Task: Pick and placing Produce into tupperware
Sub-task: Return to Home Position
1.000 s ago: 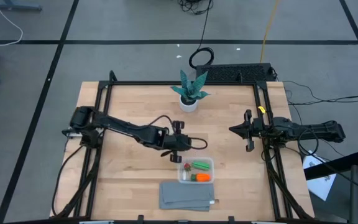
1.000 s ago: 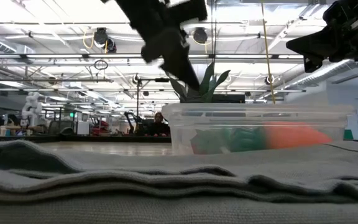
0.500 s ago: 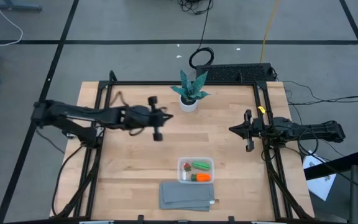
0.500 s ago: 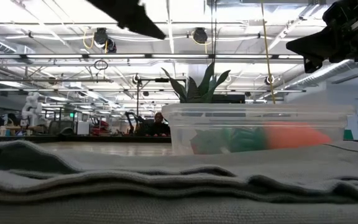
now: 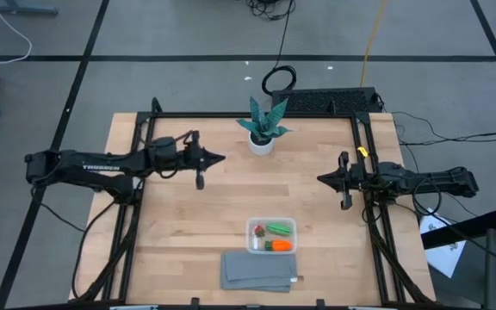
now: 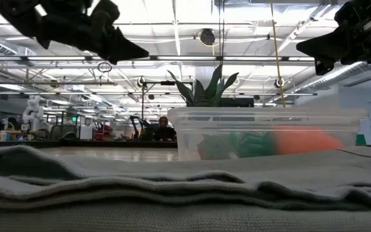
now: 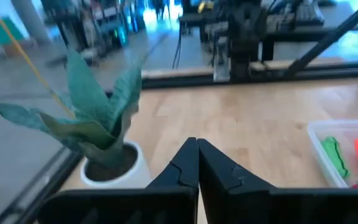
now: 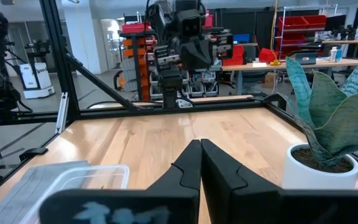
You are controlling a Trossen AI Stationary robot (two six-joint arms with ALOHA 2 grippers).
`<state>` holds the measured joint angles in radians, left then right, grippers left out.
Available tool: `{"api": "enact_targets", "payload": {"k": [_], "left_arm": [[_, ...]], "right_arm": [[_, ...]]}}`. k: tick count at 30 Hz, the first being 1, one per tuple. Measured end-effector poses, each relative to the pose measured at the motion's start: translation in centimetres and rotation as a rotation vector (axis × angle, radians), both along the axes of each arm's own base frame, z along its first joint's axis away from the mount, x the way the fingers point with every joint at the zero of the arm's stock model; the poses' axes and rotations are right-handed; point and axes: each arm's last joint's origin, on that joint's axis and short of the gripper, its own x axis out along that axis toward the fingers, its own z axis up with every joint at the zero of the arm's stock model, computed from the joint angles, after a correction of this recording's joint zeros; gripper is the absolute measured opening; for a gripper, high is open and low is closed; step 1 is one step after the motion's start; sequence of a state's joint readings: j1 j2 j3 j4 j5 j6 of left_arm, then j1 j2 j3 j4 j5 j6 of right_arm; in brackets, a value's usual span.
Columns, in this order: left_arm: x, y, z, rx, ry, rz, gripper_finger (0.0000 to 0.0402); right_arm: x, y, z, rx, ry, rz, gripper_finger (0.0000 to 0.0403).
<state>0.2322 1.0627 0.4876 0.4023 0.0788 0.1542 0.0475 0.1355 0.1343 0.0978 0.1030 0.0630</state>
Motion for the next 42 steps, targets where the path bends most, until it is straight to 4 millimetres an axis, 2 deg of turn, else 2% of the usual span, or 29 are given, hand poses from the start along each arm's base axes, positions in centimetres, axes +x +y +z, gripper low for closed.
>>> {"api": "enact_targets", "payload": {"k": [3, 8, 13, 18, 25, 31, 36, 42], "left_arm": [[-1.3, -0.5, -0.1, 0.034, -0.080, 0.015, 0.0000], [-4.8, -1.1, 0.1, 0.053, -0.137, 0.104, 0.0000], [-8.3, -1.9, 0.8, 0.008, -0.118, 0.122, 0.0000], [-10.3, -3.1, 0.2, -0.047, -0.052, 0.116, 0.0000], [-10.8, -4.6, -0.5, -0.019, 0.012, 0.070, 0.0000], [-10.3, -5.6, -2.5, 0.102, -0.052, -0.001, 0.0000], [-10.3, -5.3, -3.7, 0.153, -0.117, 0.006, 0.0000], [-11.1, -4.5, -3.3, 0.147, -0.123, 0.036, 0.0000]], "right_arm": [[0.0, 0.0, 0.0, 0.004, -0.004, 0.000, 0.0000], [-0.2, 0.0, 0.2, 0.005, -0.025, 0.000, 0.0000], [-0.5, 0.0, 0.5, 0.006, -0.059, 0.000, 0.0000], [-0.7, 0.0, 0.7, 0.008, -0.087, 0.000, 0.0000], [-1.0, 0.0, 0.8, 0.030, -0.108, 0.004, 0.0000], [-1.0, 0.0, 0.9, 0.034, -0.113, 0.014, 0.0000], [-1.0, 0.1, 0.9, 0.031, -0.113, 0.060, 0.0000], [-1.0, 0.1, 0.9, 0.026, -0.116, 0.061, 0.0000]]}}
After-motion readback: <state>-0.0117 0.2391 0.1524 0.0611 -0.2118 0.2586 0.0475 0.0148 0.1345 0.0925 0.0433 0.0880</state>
